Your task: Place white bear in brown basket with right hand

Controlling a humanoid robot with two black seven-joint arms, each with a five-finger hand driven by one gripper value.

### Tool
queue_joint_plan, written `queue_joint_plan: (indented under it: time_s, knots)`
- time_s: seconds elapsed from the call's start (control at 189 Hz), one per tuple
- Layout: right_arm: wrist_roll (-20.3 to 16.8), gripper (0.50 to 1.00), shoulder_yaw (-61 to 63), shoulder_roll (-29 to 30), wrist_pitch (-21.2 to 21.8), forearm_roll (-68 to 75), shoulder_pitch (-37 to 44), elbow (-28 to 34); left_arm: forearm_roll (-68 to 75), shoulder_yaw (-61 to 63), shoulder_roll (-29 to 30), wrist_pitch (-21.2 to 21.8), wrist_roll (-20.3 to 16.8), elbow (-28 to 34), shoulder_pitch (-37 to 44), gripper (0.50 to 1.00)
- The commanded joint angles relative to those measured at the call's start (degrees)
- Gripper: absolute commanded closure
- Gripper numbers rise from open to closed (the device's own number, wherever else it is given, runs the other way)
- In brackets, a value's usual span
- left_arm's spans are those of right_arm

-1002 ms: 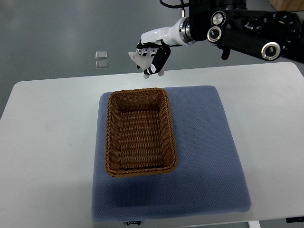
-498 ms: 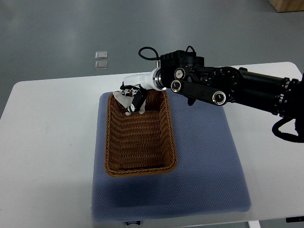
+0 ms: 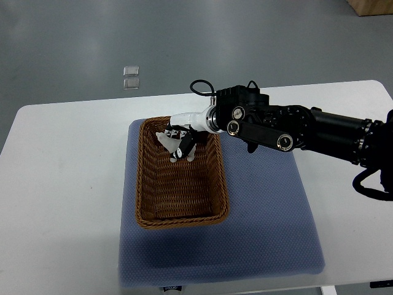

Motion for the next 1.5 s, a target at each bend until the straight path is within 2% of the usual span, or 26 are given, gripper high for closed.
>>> queue_joint_plan:
  time_s: [0.0, 0.122, 0.233, 0.361, 0.398, 0.467, 0.541, 0.626, 0.774, 0.917, 1.183, 1.241, 1.336, 1.495]
  knots:
    - [0.6, 1.000, 0.0, 0.0, -0.8, 0.0, -0.7, 0.0, 0.0, 0.1, 0.0, 0.0, 0.0, 0.0, 0.0, 0.500]
    - [0.6, 0.998, 0.0, 0.0, -1.7, 0.0, -1.2, 0.0, 0.0, 0.1, 0.0, 0.0, 0.0, 0.0, 0.0, 0.500]
    - [0.6, 0.932, 0.0, 0.0, -1.7, 0.0, -1.3, 0.0, 0.0, 0.0, 0.0, 0.0, 0.0, 0.0, 0.0, 0.500]
    - [0.7, 0.885, 0.0, 0.0, -1.7, 0.0, -2.0, 0.0, 0.0, 0.1, 0.0, 0.0, 0.0, 0.0, 0.0, 0.500]
    - [0.7, 0.855, 0.0, 0.0, -1.7, 0.0, -2.1, 0.0, 0.0, 0.1, 0.0, 0.0, 0.0, 0.0, 0.0, 0.500]
    - [0.6, 0.844, 0.0, 0.0, -1.7, 0.0, -2.3, 0.0, 0.0, 0.1, 0.0, 0.0, 0.0, 0.1, 0.0, 0.500]
    - [0.6, 0.812, 0.0, 0.0, -1.7, 0.0, -2.3, 0.0, 0.0, 0.1, 0.0, 0.0, 0.0, 0.1, 0.0, 0.500]
    - [0.7, 0.736, 0.1, 0.0, -1.7, 0.0, -2.3, 0.0, 0.0, 0.0, 0.0, 0.0, 0.0, 0.1, 0.0, 0.500]
    - [0.7, 0.677, 0.1, 0.0, -1.7, 0.1, -2.1, 0.0, 0.0, 0.1, 0.0, 0.0, 0.0, 0.1, 0.0, 0.500]
    - [0.7, 0.648, 0.4, 0.0, -1.7, 0.3, -1.6, 0.0, -0.1, 0.1, 0.0, 0.0, 0.0, 0.1, 0.0, 0.500]
    - [0.7, 0.640, 9.8, 0.0, -1.2, 1.0, -1.1, 0.0, -0.1, 0.0, 0.0, 0.0, 0.0, 0.3, 0.0, 0.500]
    - [0.7, 0.603, 15.0, -1.1, -1.6, 1.3, -1.4, 0.0, -0.1, 0.0, 0.0, 0.0, 0.0, 0.3, 0.0, 0.500]
    - [0.8, 0.595, 22.7, -3.1, -1.7, 1.4, -2.8, -0.1, -0.1, 0.0, 0.0, 0.0, 0.0, 0.2, 0.0, 0.500]
    - [1.5, 0.591, 38.2, -5.8, -2.0, 5.3, -9.7, -0.9, 0.0, 0.0, 0.0, 0.0, 0.0, 0.0, 0.0, 0.500]
